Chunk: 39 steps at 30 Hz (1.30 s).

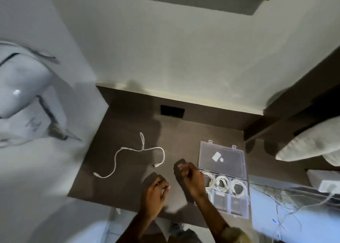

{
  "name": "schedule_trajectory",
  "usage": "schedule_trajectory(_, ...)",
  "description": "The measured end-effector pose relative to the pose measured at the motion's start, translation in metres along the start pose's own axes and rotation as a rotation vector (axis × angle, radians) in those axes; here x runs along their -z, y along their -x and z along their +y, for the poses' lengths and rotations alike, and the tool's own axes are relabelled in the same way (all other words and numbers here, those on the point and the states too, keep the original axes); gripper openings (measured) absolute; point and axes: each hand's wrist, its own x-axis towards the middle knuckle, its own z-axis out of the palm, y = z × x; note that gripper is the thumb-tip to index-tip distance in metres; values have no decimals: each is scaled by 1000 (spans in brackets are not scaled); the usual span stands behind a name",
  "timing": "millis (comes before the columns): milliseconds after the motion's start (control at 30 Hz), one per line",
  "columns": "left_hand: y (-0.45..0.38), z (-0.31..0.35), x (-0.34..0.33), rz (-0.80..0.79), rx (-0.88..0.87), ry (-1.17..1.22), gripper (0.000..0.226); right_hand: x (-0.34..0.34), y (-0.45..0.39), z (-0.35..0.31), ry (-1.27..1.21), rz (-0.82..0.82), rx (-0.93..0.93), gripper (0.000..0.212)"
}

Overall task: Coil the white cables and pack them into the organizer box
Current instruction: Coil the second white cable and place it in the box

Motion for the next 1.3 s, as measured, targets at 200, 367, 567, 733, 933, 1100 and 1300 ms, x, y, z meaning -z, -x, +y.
schedule_trajectory(200,19,-68,68,211,159,104,35,-93,-61,-74,-170,-183,-81,38)
schedule_trajectory(367,24,-110,101,162,192,192,27,-131,-72,-99,27,-37,-136,22)
schedule_trajectory(567,-3,-81,159,188,172,439,16,-100,-50,-127,-184,68,117,28)
schedule_trajectory(733,-45,-12,242,354,-189,461,38,-22,-32,-196,-37,-151,422,20)
schedule_trajectory(933,-75,29,306,-6,-337,516,36,37,-12,-276,116,-169,763,16)
schedule_trajectory(1100,-67,37,313,-182,-270,1050,22,44,-6,-306,-7,-53,774,13)
schedule_trajectory(1300,-60,44,319,-461,-250,1608,42,32,-8,-298,-49,-102,736,9)
